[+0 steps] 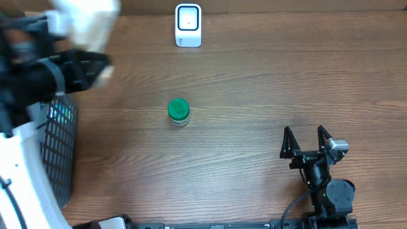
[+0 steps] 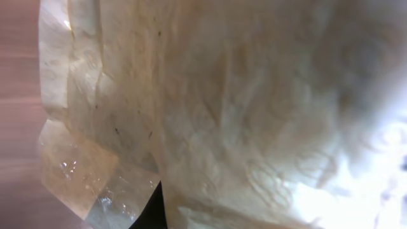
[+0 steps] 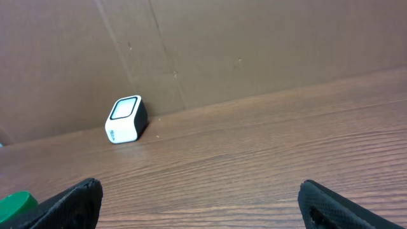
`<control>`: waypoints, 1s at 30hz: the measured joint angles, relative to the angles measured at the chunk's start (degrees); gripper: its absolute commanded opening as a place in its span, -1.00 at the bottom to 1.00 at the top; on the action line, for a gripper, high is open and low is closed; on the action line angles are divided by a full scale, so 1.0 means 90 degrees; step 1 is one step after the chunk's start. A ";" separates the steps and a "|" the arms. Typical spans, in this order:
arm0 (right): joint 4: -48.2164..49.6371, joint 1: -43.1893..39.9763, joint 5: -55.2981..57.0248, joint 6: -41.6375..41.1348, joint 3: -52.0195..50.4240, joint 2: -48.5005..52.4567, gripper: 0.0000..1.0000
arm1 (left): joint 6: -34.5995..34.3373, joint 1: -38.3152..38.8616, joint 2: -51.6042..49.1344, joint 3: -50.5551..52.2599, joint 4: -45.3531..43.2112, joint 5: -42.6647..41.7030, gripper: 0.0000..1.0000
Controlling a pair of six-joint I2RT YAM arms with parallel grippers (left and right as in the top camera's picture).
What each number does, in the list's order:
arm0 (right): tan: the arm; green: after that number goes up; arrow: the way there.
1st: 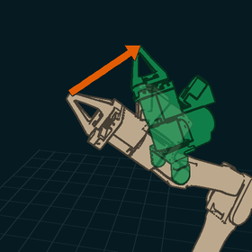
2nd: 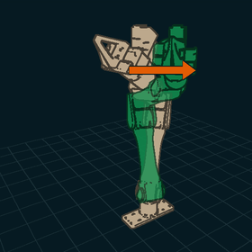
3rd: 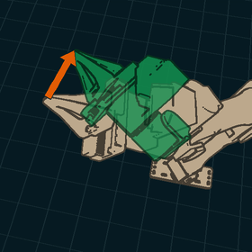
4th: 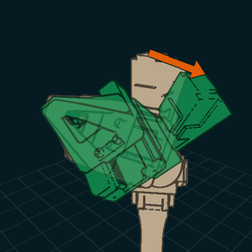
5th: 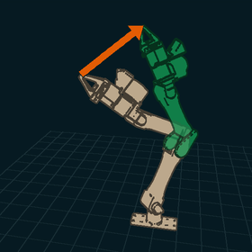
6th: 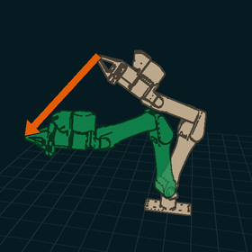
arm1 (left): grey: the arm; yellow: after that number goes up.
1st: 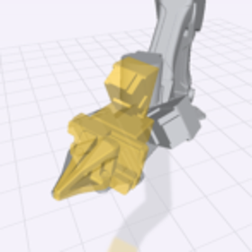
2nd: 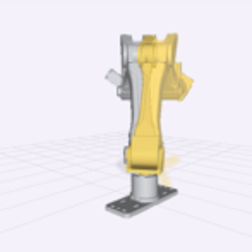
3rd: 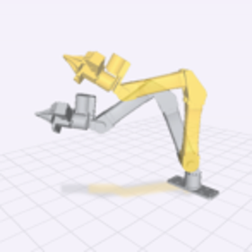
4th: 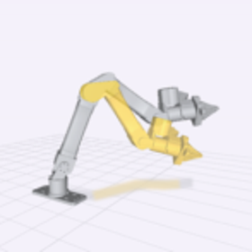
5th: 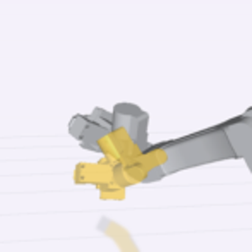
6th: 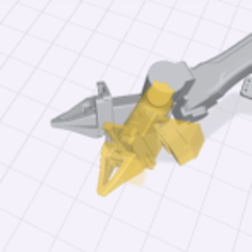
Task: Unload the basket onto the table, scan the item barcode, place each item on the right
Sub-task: 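Lift the bag out and carry it toward the scanner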
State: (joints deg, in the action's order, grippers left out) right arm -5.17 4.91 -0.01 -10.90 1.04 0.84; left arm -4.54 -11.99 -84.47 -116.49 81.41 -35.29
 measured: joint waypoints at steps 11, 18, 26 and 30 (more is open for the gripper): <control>0.0005 0.0000 -0.0002 0.0005 0.0000 0.0000 1.00 | -0.1564 0.3444 -0.0954 0.1090 -0.1651 0.1309 -0.92; 0.0002 0.0000 -0.0002 -0.0005 0.0000 0.0000 1.00 | -0.3436 0.4333 -0.2467 0.1384 -0.2161 0.1542 -0.92; 0.0002 0.0000 -0.0002 0.0000 0.0000 0.0000 0.99 | -0.5833 0.4792 -0.3922 0.1418 -0.1804 0.1579 -0.91; 0.0002 0.0000 -0.0002 -0.0002 0.0000 0.0000 1.00 | -0.6453 0.4898 -0.4337 0.1438 -0.1661 0.1588 -0.91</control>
State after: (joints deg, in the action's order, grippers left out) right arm -5.15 4.91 -0.03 -10.92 1.04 0.84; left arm -62.61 32.10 -123.50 -103.55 66.46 -20.99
